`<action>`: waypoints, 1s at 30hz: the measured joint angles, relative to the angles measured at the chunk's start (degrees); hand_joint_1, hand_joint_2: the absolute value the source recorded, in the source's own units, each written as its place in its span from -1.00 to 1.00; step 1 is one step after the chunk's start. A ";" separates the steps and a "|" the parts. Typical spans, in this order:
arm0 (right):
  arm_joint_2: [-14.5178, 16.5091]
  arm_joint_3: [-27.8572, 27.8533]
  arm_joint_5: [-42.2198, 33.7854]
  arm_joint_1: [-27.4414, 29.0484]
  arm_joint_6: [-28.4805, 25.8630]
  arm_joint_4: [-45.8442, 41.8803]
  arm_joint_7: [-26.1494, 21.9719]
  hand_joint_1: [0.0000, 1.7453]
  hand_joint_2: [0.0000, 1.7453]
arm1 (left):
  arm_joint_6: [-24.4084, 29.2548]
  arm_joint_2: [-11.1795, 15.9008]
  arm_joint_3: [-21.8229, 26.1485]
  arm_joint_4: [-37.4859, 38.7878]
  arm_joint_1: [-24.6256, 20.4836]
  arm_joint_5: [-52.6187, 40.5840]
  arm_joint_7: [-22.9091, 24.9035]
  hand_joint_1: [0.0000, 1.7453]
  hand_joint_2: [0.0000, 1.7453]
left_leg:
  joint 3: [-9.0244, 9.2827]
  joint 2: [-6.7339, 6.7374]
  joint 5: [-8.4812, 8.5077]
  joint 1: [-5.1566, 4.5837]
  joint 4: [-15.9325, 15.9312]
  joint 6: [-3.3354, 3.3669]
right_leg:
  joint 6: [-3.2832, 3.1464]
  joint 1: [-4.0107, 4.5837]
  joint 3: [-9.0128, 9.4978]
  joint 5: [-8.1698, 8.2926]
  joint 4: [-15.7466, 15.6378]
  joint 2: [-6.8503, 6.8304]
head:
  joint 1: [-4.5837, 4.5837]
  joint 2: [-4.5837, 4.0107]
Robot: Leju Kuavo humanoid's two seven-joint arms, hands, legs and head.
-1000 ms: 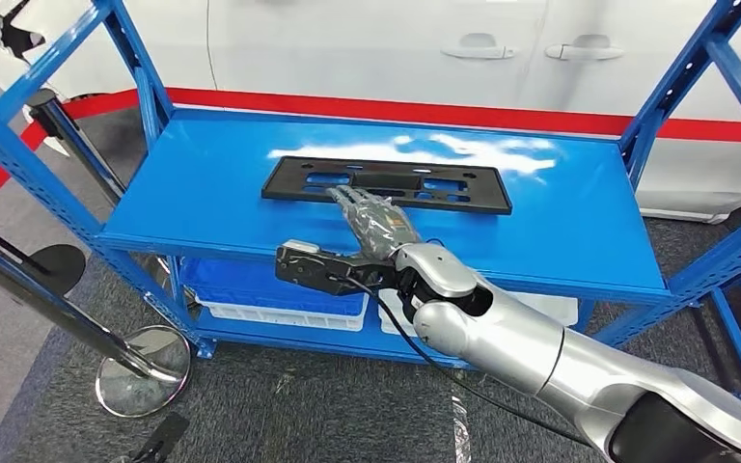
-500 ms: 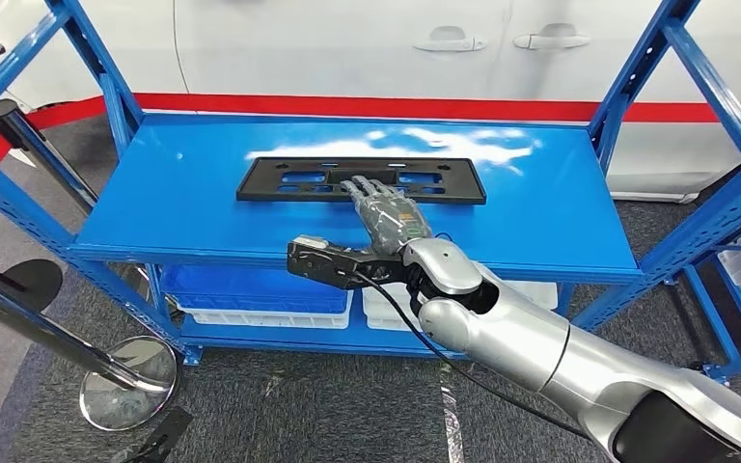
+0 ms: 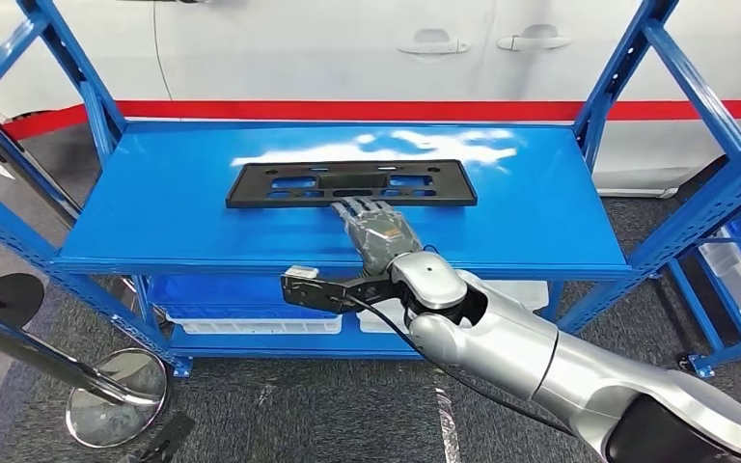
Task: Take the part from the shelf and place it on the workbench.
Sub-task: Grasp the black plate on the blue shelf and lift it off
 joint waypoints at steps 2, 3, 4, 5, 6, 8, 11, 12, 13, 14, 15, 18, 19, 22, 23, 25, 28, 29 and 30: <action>-0.01 0.16 0.28 -0.03 -0.03 0.12 -0.01 -1.00 1.00 | 0.00 -0.13 0.00 0.01 0.02 0.00 -0.03 -1.00 -1.00 | 0.05 0.09 0.28 0.10 -0.21 0.79 | 0.42 -0.12 -0.67 -1.16 1.44 -0.30 | 0.12 0.00; -0.02 0.18 0.48 -0.04 -0.06 0.15 -0.01 -1.00 1.00 | 0.00 -0.15 0.00 0.01 0.00 0.00 -0.07 -1.00 -1.00 | 0.08 0.15 0.38 0.15 -0.32 1.17 | 0.62 -0.18 -1.62 -2.53 3.63 -0.50 | 0.17 0.00; -0.02 0.22 0.67 0.00 -0.09 0.17 -0.01 -1.00 1.00 | 0.00 -0.16 0.00 0.01 0.00 0.00 -0.11 -1.00 -1.00 | 0.08 0.18 0.42 0.11 -0.33 1.42 | 0.80 -0.23 -3.07 -4.28 6.96 -0.70 | 0.25 -0.01; -0.02 0.29 0.82 0.12 -0.10 0.21 -0.02 -1.00 1.00 | 0.00 -0.16 0.00 0.01 0.01 0.00 -0.16 -1.00 -1.00 | 0.06 0.22 0.42 0.05 -0.33 1.61 | 0.91 -0.23 -4.76 -5.99 10.84 -0.79 | 0.26 -0.01; -0.02 0.37 0.93 0.33 -0.11 0.28 -0.02 -1.00 1.00 | 0.00 -0.17 0.00 0.01 0.03 0.00 -0.19 -1.00 -1.00 | 0.05 0.25 0.41 -0.03 -0.32 1.69 | 0.95 -0.24 -6.22 -7.06 14.07 -0.79 | 0.25 -0.01; -0.02 0.50 1.12 0.75 -0.11 0.48 -0.03 -1.00 1.00 | 0.01 -0.18 0.00 0.01 0.05 0.00 -0.28 -1.00 -1.00 | 0.07 0.26 0.39 -0.19 -0.31 1.74 | 0.76 -0.22 -6.89 -6.52 15.49 -0.80 | 0.26 -0.01; -0.01 0.52 1.41 0.70 -0.11 0.65 -0.07 -1.00 1.00 | 0.05 -0.32 -0.02 0.01 0.02 0.00 -0.51 -1.00 -1.00 | 0.11 0.24 0.30 -0.48 -0.25 1.63 | -0.30 0.16 -1.83 -1.66 5.34 -0.95 | 0.24 0.00; 0.02 0.52 1.47 0.60 -0.11 0.67 -0.09 -1.00 1.00 | 0.08 -0.37 -0.03 0.01 -0.01 0.00 -0.59 -1.00 -1.00 | 0.04 0.25 0.28 -0.56 -0.24 1.47 | -0.62 0.38 -0.37 -0.85 2.43 -1.03 | 0.22 0.00; 0.05 0.52 1.50 0.54 -0.13 0.71 -0.10 -1.00 1.00 | 0.11 -0.41 -0.04 0.01 -0.02 0.00 -0.65 -1.00 -1.00 | -0.06 0.28 0.32 -0.61 -0.25 1.24 | -0.86 0.62 0.42 -0.65 0.78 -1.08 | 0.20 0.00; 0.08 0.53 1.52 0.53 -0.14 0.78 -0.11 -1.00 1.00 | 0.14 -0.42 -0.04 0.01 -0.02 0.00 -0.69 -1.00 -1.00 | -0.14 0.32 0.41 -0.66 -0.34 0.96 | -0.97 0.79 0.63 -0.80 0.27 -1.07 | 0.19 0.00; 0.10 0.54 1.53 0.56 -0.15 0.86 -0.11 -1.00 1.00 | 0.15 -0.42 -0.04 0.01 -0.02 0.00 -0.70 -1.00 -1.00 | -0.10 0.35 0.51 -0.64 -0.48 0.67 | -1.11 0.72 0.64 -0.69 -0.01 -1.00 | 0.17 -0.01; 0.25 0.55 1.55 0.50 -0.17 1.01 -0.12 -1.00 1.00 | 0.15 -0.58 -0.05 0.02 -0.04 0.00 -0.74 -1.00 -1.00 | -1.09 0.33 -1.27 -0.44 1.81 -0.22 | -1.75 0.21 1.31 -0.14 -1.13 -1.01 | 0.08 -0.01; 0.31 0.55 1.60 0.47 -0.17 1.02 -0.12 -1.00 1.00 | 0.15 -0.63 -0.05 0.03 -0.06 0.00 -0.74 -1.00 -1.00 | -2.39 0.31 -2.79 -0.34 4.61 -0.49 | -1.89 0.14 1.48 -0.03 -1.35 -1.05 | 0.02 -0.01; 0.36 0.55 1.92 0.78 -0.17 1.13 -0.07 -1.00 1.00 | 0.15 -0.65 -0.07 0.03 0.05 0.00 -0.76 -1.00 -1.00 | -6.86 0.31 -5.86 -0.31 13.63 -1.03 | -2.06 0.17 1.52 -0.02 -1.32 -1.01 | -0.04 -0.01; 0.36 0.55 2.04 0.91 -0.17 1.17 -0.05 -1.00 1.00 | 0.16 -0.67 -0.07 0.03 0.14 0.00 -0.77 -1.00 -1.00 | -7.01 0.32 -5.11 -0.29 13.69 -1.11 | -2.07 0.17 1.51 -0.05 -1.23 -0.94 | -0.04 -0.01; 0.36 0.55 2.26 0.99 -0.17 1.20 -0.03 -1.00 1.00 | 0.17 -0.68 -0.07 0.03 0.18 0.00 -0.82 -1.00 -1.00 | -4.44 0.32 -1.44 -0.23 8.13 -1.07 | -1.95 0.15 1.51 -0.23 -0.88 -0.75 | -0.04 0.00; 0.34 0.55 2.48 0.93 -0.19 1.19 -0.03 -1.00 1.00 | 0.20 -0.69 -0.07 0.03 0.00 0.00 -0.87 -1.00 -1.00 | -0.39 0.16 1.05 -0.45 0.01 -0.43 | -1.32 0.46 1.22 -0.52 -0.32 -0.53 | -0.03 0.00; 0.33 0.55 2.51 0.94 -0.19 1.18 -0.03 -1.00 1.00 | 0.21 -0.70 -0.07 0.03 -0.02 0.00 -0.87 -1.00 -1.00 | -0.20 0.11 0.86 -0.57 -0.45 -0.12 | -1.06 0.56 1.10 -0.46 -0.33 -0.49 | -0.04 -0.01; 0.33 0.55 2.52 0.94 -0.20 1.18 -0.03 -1.00 1.00 | 0.22 -0.72 -0.07 0.04 -0.01 0.00 -0.87 -1.00 -1.00 | -0.22 0.10 1.02 -0.55 -0.66 0.24 | -0.79 0.59 1.04 -0.37 -0.39 -0.46 | -0.03 -0.01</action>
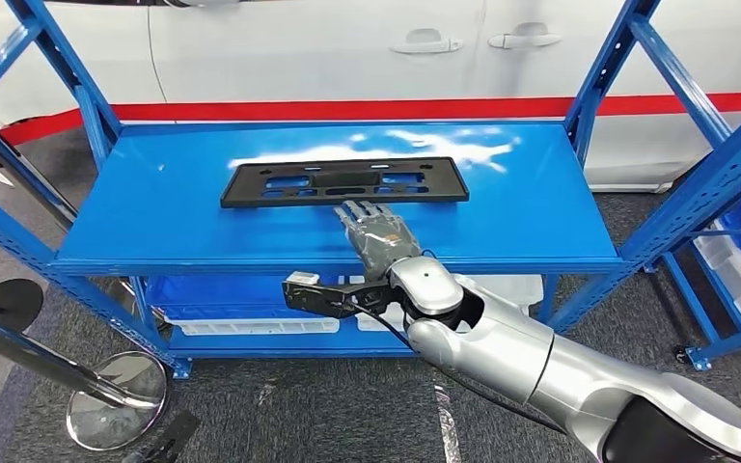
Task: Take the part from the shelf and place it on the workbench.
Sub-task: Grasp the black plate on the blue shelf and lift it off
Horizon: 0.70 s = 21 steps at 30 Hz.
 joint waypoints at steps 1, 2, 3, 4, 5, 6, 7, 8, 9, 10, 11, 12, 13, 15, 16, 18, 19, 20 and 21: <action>-0.01 0.00 0.01 0.00 0.00 0.00 0.00 -1.00 1.00 | 0.00 -0.04 0.00 0.01 0.02 0.00 0.00 -1.00 -1.00 | 0.01 0.06 0.18 0.12 -0.19 0.35 | 0.27 -0.05 -0.11 -0.07 0.04 -0.04 | -0.02 0.00; -0.03 0.00 0.02 -0.02 0.00 0.00 0.00 -1.00 1.00 | 0.00 -0.08 0.00 0.01 0.03 0.00 0.00 -1.00 -1.00 | 0.07 0.12 0.38 0.24 -0.41 0.71 | 0.54 -0.08 -0.38 -0.56 0.58 -0.10 | 0.03 0.00; -0.05 -0.01 0.02 -0.05 0.00 0.00 0.00 -1.00 1.00 | 0.00 -0.11 0.00 0.01 0.02 0.00 0.00 -1.00 -1.00 | 0.12 0.19 0.57 0.38 -0.65 1.09 | 0.80 -0.14 -1.10 -1.71 2.22 -0.17 | 0.12 0.00; -0.08 -0.01 0.03 -0.05 0.00 0.00 0.00 -1.00 1.00 | 0.00 -0.14 0.00 0.01 0.02 0.00 0.00 -1.00 -1.00 | 0.13 0.26 0.69 0.44 -0.79 1.36 | 1.04 -0.26 -2.38 -3.42 5.09 -0.25 | 0.17 0.00; -0.09 -0.02 0.04 0.00 0.00 0.00 0.00 -1.00 1.00 | 0.00 -0.14 0.00 0.01 0.03 0.00 0.00 -1.00 -1.00 | 0.08 0.29 0.74 0.44 -0.83 1.53 | 1.24 -0.35 -4.04 -5.38 8.91 -0.30 | 0.26 0.00; -0.10 -0.02 0.04 0.11 0.01 0.01 0.00 -1.00 1.00 | 0.00 -0.14 0.00 0.01 0.04 0.00 0.00 -1.00 -1.00 | 0.01 0.33 0.76 0.44 -0.82 1.62 | 1.40 -0.45 -5.76 -7.04 12.80 -0.33 | 0.28 0.00; -0.13 -0.02 0.05 0.26 0.01 0.04 0.00 -1.00 1.00 | 0.00 -0.14 0.00 0.01 0.07 0.00 0.00 -1.00 -1.00 | -0.05 0.35 0.76 0.44 -0.79 1.63 | 1.50 -0.55 -6.94 -7.80 15.45 -0.35 | 0.28 0.00; -0.16 -0.02 0.05 0.38 0.02 0.07 0.00 -1.00 1.00 | 0.00 -0.14 0.00 0.01 0.09 0.00 0.00 -1.00 -1.00 | -0.07 0.36 0.75 0.45 -0.75 1.61 | 1.55 -0.65 -7.17 -7.52 16.09 -0.37 | 0.29 0.00; -0.21 -0.02 0.06 0.42 0.02 0.10 0.00 -1.00 1.00 | 0.01 -0.15 0.00 0.01 0.09 0.00 0.00 -1.00 -1.00 | -0.05 0.36 0.72 0.46 -0.69 1.57 | 1.52 -0.74 -6.30 -6.23 14.44 -0.40 | 0.29 -0.01; -0.24 -0.02 0.08 0.41 0.02 0.13 0.00 -1.00 1.00 | 0.02 -0.16 0.00 0.01 0.09 0.00 0.00 -1.00 -1.00 | -0.02 0.35 0.66 0.48 -0.60 1.48 | 1.42 -0.81 -4.52 -4.33 10.98 -0.47 | 0.29 0.00; -0.26 -0.03 0.11 0.36 0.01 0.14 0.00 -1.00 1.00 | 0.03 -0.17 0.00 0.01 0.08 0.00 0.00 -1.00 -1.00 | -0.01 0.34 0.57 0.47 -0.51 1.32 | 1.27 -0.83 -2.46 -2.80 6.88 -0.57 | 0.28 -0.01; -0.26 -0.04 0.15 0.31 0.01 0.13 0.00 -1.00 1.00 | 0.05 -0.18 0.00 0.01 0.07 0.00 0.00 -1.00 -1.00 | -0.04 0.34 0.48 0.38 -0.37 1.07 | 1.10 -0.72 -0.69 -1.72 3.41 -0.66 | 0.26 -0.01; -0.26 -0.05 0.19 0.29 0.01 0.13 0.00 -1.00 1.00 | 0.07 -0.18 0.00 0.01 0.06 0.00 0.00 -1.00 -1.00 | -0.10 0.34 0.44 0.29 -0.32 0.78 | 0.91 -0.60 0.43 -1.24 1.17 -0.72 | 0.23 0.00; -0.32 -0.07 0.26 0.29 0.03 0.14 0.05 -1.00 1.00 | 0.08 -0.20 0.00 0.01 0.06 0.00 0.00 -1.00 -1.00 | -0.14 0.39 0.51 0.18 -0.47 0.08 | 0.50 -0.32 0.94 -1.21 0.05 -0.66 | 0.20 0.00; -0.35 -0.07 0.29 0.30 0.05 0.15 0.08 -1.00 1.00 | 0.09 -0.23 0.00 0.01 0.06 0.00 0.00 -1.00 -1.00 | -0.18 0.41 0.49 0.26 -0.57 -0.25 | 0.18 -0.41 0.99 -1.09 -0.14 -0.61 | 0.21 -0.01; -0.37 -0.09 0.38 0.25 0.07 0.14 0.10 -1.00 1.00 | 0.09 -0.31 0.00 0.01 0.05 0.00 0.04 -1.00 -1.00 | -0.89 0.41 -0.63 0.42 1.00 -0.84 | -0.50 -0.59 1.30 -0.85 -0.62 -0.54 | 0.11 0.00; -0.36 -0.10 0.42 0.24 0.08 0.14 0.10 -1.00 1.00 | 0.09 -0.31 0.00 0.01 0.02 0.01 0.08 -1.00 -1.00 | -2.00 0.39 -1.95 0.47 3.36 -1.05 | -0.82 -0.70 1.47 -0.79 -0.80 -0.54 | 0.00 0.00; -0.35 -0.10 0.44 0.27 0.10 0.14 0.10 -1.00 1.00 | 0.10 -0.30 0.00 0.01 0.01 0.04 0.13 -1.00 -1.00 | -3.58 0.37 -3.53 0.47 6.73 -1.22 | -1.05 -0.66 1.57 -0.84 -0.83 -0.54 | -0.09 0.00; -0.35 -0.10 0.45 0.34 0.15 0.14 0.10 -1.00 1.00 | 0.10 -0.27 0.00 0.01 0.03 0.11 0.20 -1.00 -1.00 | -5.53 0.36 -4.98 0.46 10.56 -1.35 | -1.26 -0.60 1.61 -0.93 -0.80 -0.54 | -0.17 0.00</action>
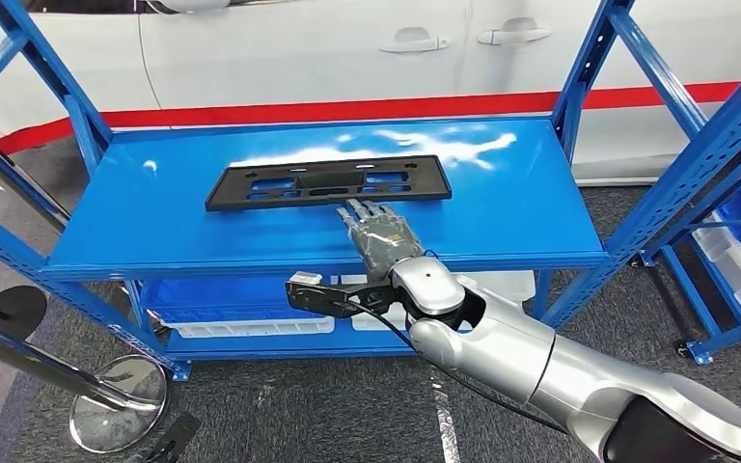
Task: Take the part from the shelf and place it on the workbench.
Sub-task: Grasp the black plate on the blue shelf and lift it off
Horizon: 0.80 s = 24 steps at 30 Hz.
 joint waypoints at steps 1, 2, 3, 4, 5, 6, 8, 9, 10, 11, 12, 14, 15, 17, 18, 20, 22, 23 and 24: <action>0.00 0.01 0.00 0.10 0.08 0.00 0.02 -1.00 1.00 | 0.01 0.02 0.00 0.00 0.05 0.13 0.09 -1.00 -1.00 | -1.68 0.00 -0.69 0.00 2.98 -0.07 | -0.13 0.08 0.06 -0.13 0.04 0.05 | 0.00 0.00; 0.00 0.01 0.01 0.20 0.15 0.00 0.03 -1.00 1.00 | 0.01 0.03 0.00 0.00 0.11 0.26 0.18 -1.00 -1.00 | -2.60 0.00 -0.39 0.00 4.24 -0.04 | -0.21 0.17 0.16 -0.32 0.10 0.12 | 0.00 0.00; 0.00 0.01 0.03 0.26 0.21 0.00 0.04 -1.00 1.00 | 0.01 0.03 0.00 0.00 0.15 0.39 0.28 -1.00 -1.00 | -2.50 0.00 0.88 -0.01 3.44 0.08 | -0.24 0.24 0.34 -0.55 0.18 0.20 | 0.01 0.00; 0.00 0.01 0.08 0.28 0.26 -0.01 0.06 -1.00 1.00 | 0.02 0.05 0.00 0.00 0.16 0.52 0.37 -1.00 -1.00 | -1.26 0.00 2.96 -0.06 0.49 0.32 | -0.19 0.30 0.63 -0.85 0.27 0.28 | 0.01 0.00; -0.01 0.00 0.14 0.28 0.28 -0.01 0.07 -1.00 1.00 | 0.03 0.09 0.00 0.00 0.15 0.65 0.41 -1.00 -1.00 | 0.52 -0.01 4.83 -0.16 -3.34 0.68 | -0.08 0.31 0.98 -1.20 0.33 0.33 | 0.02 0.00; -0.01 -0.01 0.22 0.25 0.32 -0.01 0.07 -1.00 1.00 | 0.05 0.14 0.00 0.00 0.14 0.75 0.46 -1.00 -1.00 | 2.35 -0.01 5.97 -0.35 -6.86 1.00 | 0.10 0.43 1.24 -1.53 0.40 0.38 | 0.05 0.00; -0.02 -0.01 0.35 0.22 0.43 -0.03 0.08 -1.00 1.00 | 0.07 0.21 0.00 0.00 0.08 0.89 0.62 -1.00 -1.00 | 4.45 -0.06 6.13 -0.72 -10.77 1.62 | 0.67 0.56 1.60 -1.89 0.29 0.44 | 0.07 0.00; -0.02 -0.01 0.41 0.20 0.52 -0.08 0.08 -1.00 1.00 | 0.08 0.22 0.00 0.00 0.06 0.89 0.75 -1.00 -1.00 | 4.85 -0.10 5.74 -0.79 -11.31 1.87 | 1.02 0.68 1.76 -1.88 0.24 0.46 | 0.08 0.00; -0.02 -0.02 0.45 0.20 0.61 -0.14 0.08 -1.00 1.00 | 0.06 0.21 0.00 0.00 0.06 0.89 0.85 -1.00 -1.00 | 5.18 -0.15 5.52 -0.70 -11.57 2.17 | 1.35 0.68 1.96 -1.92 0.23 0.45 | 0.05 0.00; -0.02 -0.04 0.49 0.19 0.68 -0.21 0.09 -1.00 1.00 | 0.04 0.20 0.00 0.00 0.10 0.89 0.91 -1.00 -1.00 | 5.67 -0.20 5.35 -0.56 -11.91 2.46 | 1.66 0.67 2.00 -2.04 0.74 0.40 | 0.12 0.00; -0.02 -0.08 0.52 0.09 0.74 -0.27 0.09 -1.00 1.00 | 0.02 0.19 0.00 0.00 0.12 0.89 0.94 -1.00 -1.00 | 6.27 -0.20 5.13 -0.40 -12.06 2.79 | 1.95 0.64 1.52 -2.49 1.93 0.33 | 0.25 0.01; -0.02 -0.14 0.57 -0.02 0.86 -0.33 0.09 -1.00 1.00 | 0.01 0.18 0.00 0.00 0.08 0.89 0.94 -1.00 -1.00 | 7.38 -0.20 4.53 -0.22 -12.26 3.33 | 2.50 0.37 -1.69 -4.31 7.53 0.20 | 0.47 0.01; -0.03 -0.15 0.59 0.05 0.96 -0.33 0.09 -1.00 1.00 | 0.00 0.18 0.00 0.00 0.07 0.87 0.96 -1.00 -1.00 | 7.86 -0.20 4.10 -0.19 -12.26 3.49 | 2.76 0.22 -4.18 -5.45 11.23 0.18 | 0.52 0.01; -0.08 -0.14 0.61 0.45 1.16 -0.32 0.11 -1.00 1.00 | -0.02 0.18 0.00 0.00 0.18 0.84 1.09 -1.00 -1.00 | 9.05 -0.26 3.08 -0.13 -12.26 3.47 | 3.13 -0.13 -8.36 -6.47 15.88 0.14 | 0.51 0.01; -0.11 -0.14 0.64 0.58 1.21 -0.32 0.11 -1.00 1.00 | -0.03 0.18 0.00 0.00 0.27 0.83 1.18 -1.00 -1.00 | 9.84 -0.31 2.45 -0.09 -12.25 3.35 | 3.22 -0.26 -9.24 -5.77 15.50 0.10 | 0.52 0.01; -0.16 -0.14 0.73 0.63 1.23 -0.31 0.12 -1.00 1.00 | -0.07 0.18 0.00 0.00 0.38 0.80 1.31 -1.00 -1.00 | 11.57 -0.38 0.99 0.02 -12.28 2.91 | 3.23 -0.38 -8.33 -0.93 9.28 -0.12 | 0.54 0.01; -0.32 -0.12 0.85 0.68 1.31 -0.27 0.11 -1.00 1.00 | -0.07 0.18 0.00 0.00 0.32 0.64 1.38 -1.00 -1.00 | 13.10 -0.40 -0.45 0.00 -12.18 2.23 | 2.77 -0.13 -6.79 3.56 2.94 -0.35 | 0.61 0.00; -0.40 -0.10 0.90 0.76 1.37 -0.27 0.11 -1.00 1.00 | -0.05 0.18 0.00 0.00 0.27 0.53 1.45 -1.00 -1.00 | 13.45 -0.38 -1.00 -0.07 -12.29 1.82 | 2.31 0.06 -6.37 4.59 1.52 -0.39 | 0.55 0.01; -0.49 -0.09 0.97 0.80 1.40 -0.26 0.11 -1.00 1.00 | -0.02 0.17 0.00 0.00 0.21 0.41 1.55 -1.00 -1.00 | 13.93 -0.38 -1.24 -0.12 -12.28 1.43 | 1.76 0.26 -6.16 4.28 1.29 -0.38 | 0.54 0.01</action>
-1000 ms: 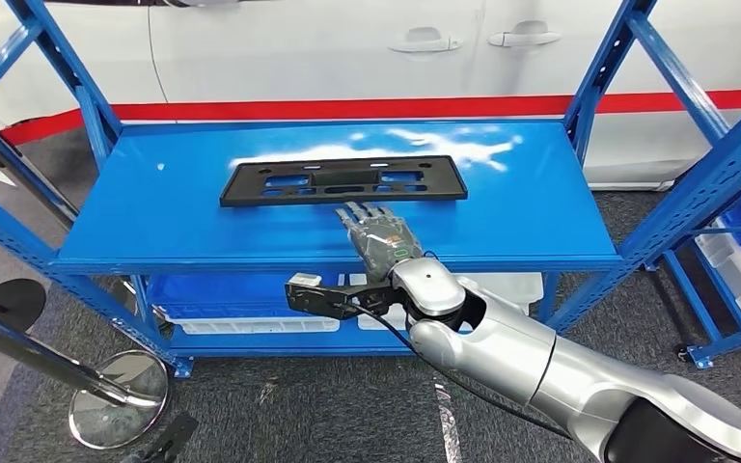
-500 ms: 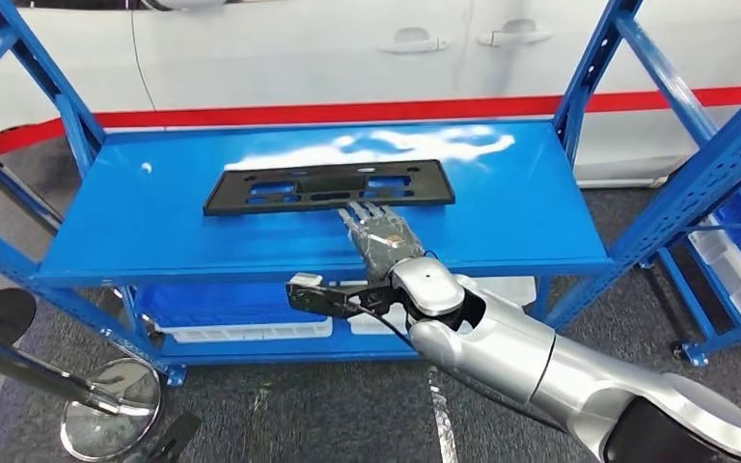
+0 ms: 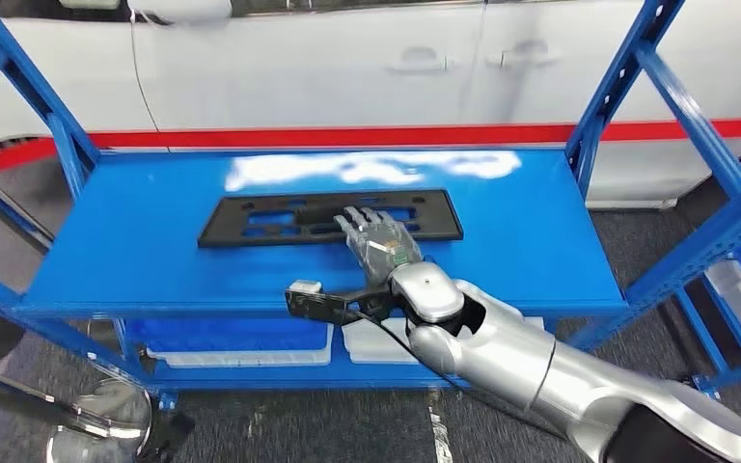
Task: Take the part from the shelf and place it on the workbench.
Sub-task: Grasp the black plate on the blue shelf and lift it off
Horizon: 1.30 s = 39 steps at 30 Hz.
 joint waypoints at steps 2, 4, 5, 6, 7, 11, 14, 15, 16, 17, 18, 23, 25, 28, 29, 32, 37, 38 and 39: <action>-0.07 -0.02 0.15 0.00 -0.07 0.02 0.10 -1.00 1.00 | 0.17 -0.08 0.00 0.01 -0.06 -0.17 0.24 -1.00 -1.00 | -0.03 0.01 0.26 0.05 0.76 -0.69 | -0.95 -0.01 0.90 -0.39 -0.25 0.12 | -0.15 -0.01; -0.10 -0.06 0.42 -0.02 -0.14 0.13 0.20 -1.00 1.00 | 0.62 -0.23 0.00 0.02 -0.12 -0.30 0.42 -1.00 -1.00 | -2.28 0.01 0.85 0.18 5.08 -1.15 | -1.70 -0.22 2.13 -0.90 -0.93 0.23 | -0.28 -0.01; -0.10 -0.06 0.60 0.11 -0.09 0.23 0.20 -1.00 1.00 | 0.86 -0.29 0.00 0.02 -0.17 -0.34 0.51 -1.00 -1.00 | -4.61 0.01 0.39 0.21 8.46 -1.32 | -1.97 -0.28 2.72 -1.23 -1.22 0.28 | -0.35 -0.01; -0.10 -0.05 0.79 0.33 0.10 0.39 0.20 -1.00 1.00 | 1.07 -0.32 0.00 0.02 -0.23 -0.36 0.61 -1.00 -1.00 | -7.07 0.00 -0.72 0.19 11.70 -1.49 | -2.19 -0.26 3.22 -1.64 -1.37 0.35 | -0.42 -0.01; -0.11 -0.04 0.95 0.62 0.52 0.64 0.23 -1.00 1.00 | 1.17 -0.33 0.00 0.02 -0.23 -0.37 0.71 -1.00 -1.00 | -9.41 0.01 -2.29 0.18 14.18 -1.60 | -2.31 -0.21 3.73 -2.10 -1.42 0.44 | -0.47 -0.02; -0.24 0.11 1.22 1.45 3.12 2.13 0.76 -1.00 1.00 | 1.15 -0.43 0.00 0.02 0.13 -0.37 1.30 -1.00 -1.00 | -12.04 0.01 0.63 0.10 9.70 -1.21 | -2.31 0.03 6.27 -4.25 -1.25 0.96 | -0.46 -0.02; -0.51 0.14 1.22 1.66 3.74 3.31 0.82 -1.00 1.00 | 1.06 -0.45 0.00 0.02 0.11 -0.41 1.49 -1.00 -1.00 | -10.60 -0.04 7.49 -0.39 1.66 -0.26 | -1.68 0.21 7.27 -5.52 -0.96 1.17 | -0.43 -0.01; -0.61 0.14 1.22 1.78 3.82 3.66 0.81 -1.00 1.00 | 1.04 -0.47 0.00 0.02 0.11 -0.44 1.51 -1.00 -1.00 | -10.50 -0.10 7.80 -0.56 1.14 -0.01 | -1.36 0.25 7.30 -5.78 -0.95 1.23 | -0.41 -0.01; -0.67 0.15 1.22 1.87 3.87 3.94 0.81 -1.00 1.00 | 1.03 -0.49 0.00 0.02 0.09 -0.45 1.53 -1.00 -1.00 | -10.40 -0.14 7.74 -0.64 1.08 0.20 | -1.04 0.30 7.30 -5.94 -1.03 1.28 | -0.43 -0.01; -0.73 0.15 1.22 1.92 3.87 4.17 0.81 -1.00 1.00 | 1.01 -0.54 0.00 0.03 0.10 -0.46 1.55 -1.00 -1.00 | -10.17 -0.15 8.17 -0.47 0.92 0.46 | -0.73 0.33 7.28 -6.21 -1.05 1.23 | -0.45 -0.01; -0.80 0.15 1.23 1.89 3.91 4.38 0.81 -1.00 1.00 | 0.96 -0.59 0.00 0.03 0.09 -0.46 1.57 -1.00 -1.00 | -9.90 -0.12 8.20 -0.31 0.64 0.69 | -0.43 0.38 7.17 -6.71 -0.60 1.09 | -0.38 -0.01; -1.45 0.21 1.87 2.30 5.64 5.62 1.08 -1.00 1.00 | 0.53 -0.73 0.00 0.04 -0.10 -0.46 1.95 -1.00 -1.00 | -8.86 -0.05 7.70 -0.05 0.12 1.69 | 0.75 -0.14 -0.42 -12.49 13.89 0.62 | -0.23 -0.02; -1.84 0.25 1.93 2.80 5.95 6.27 1.09 -0.99 1.00 | 0.50 -0.79 0.00 0.04 -0.07 -0.46 1.87 -1.00 -1.00 | -8.56 -0.19 7.28 0.00 0.30 1.61 | 0.96 -0.48 -1.28 -10.35 13.51 0.56 | -0.23 -0.02; -2.26 0.26 1.92 2.97 5.43 7.16 1.09 0.26 1.00 | 0.57 -0.96 0.00 0.04 -0.09 -0.46 1.08 -1.00 -1.00 | -8.23 -0.36 6.43 0.00 1.01 1.01 | 0.73 -0.58 2.88 -4.57 2.79 0.46 | -0.22 -0.02; -2.32 0.25 1.86 3.03 5.08 7.39 1.08 0.69 1.00 | 0.64 -1.00 0.00 0.04 -0.12 -0.46 0.75 -1.00 -1.00 | -8.27 -0.38 6.25 -0.08 1.18 0.73 | 0.56 -0.47 3.83 -3.94 0.65 0.46 | -0.26 -0.01; -2.54 0.15 1.55 3.38 3.46 7.99 1.11 0.91 1.00 | 0.85 -1.05 0.00 0.05 -0.14 -0.46 0.09 -1.00 -1.00 | -8.28 -0.36 6.17 -0.17 1.05 -0.15 | -0.19 -0.25 4.36 -3.86 -0.46 0.57 | -0.31 -0.01; -2.68 -0.21 1.40 3.53 0.40 8.62 1.17 1.00 1.00 | 0.81 -1.33 0.01 0.09 -0.21 -0.33 -0.87 -1.00 -1.00 | -12.92 -0.17 0.23 0.03 11.79 -1.35 | -1.49 -0.57 5.08 -3.58 -1.30 0.37 | -0.61 -0.02; -2.72 -0.24 1.46 3.64 -0.40 8.72 1.17 1.00 1.00 | 0.69 -1.33 0.02 0.09 -0.16 -0.21 -1.23 -1.00 -1.00 | -14.43 -0.17 -0.83 0.03 14.98 -1.47 | -1.55 -0.54 5.09 -3.61 -1.26 0.33 | -0.60 -0.02; -2.76 -0.30 1.56 3.73 -1.26 8.80 1.18 1.00 1.00 | 0.56 -1.33 0.02 0.10 -0.09 -0.08 -1.66 -1.00 -1.00 | -15.19 -0.17 -0.92 0.05 16.49 -1.55 | -1.57 -0.52 5.10 -3.64 -1.20 0.32 | -0.60 -0.02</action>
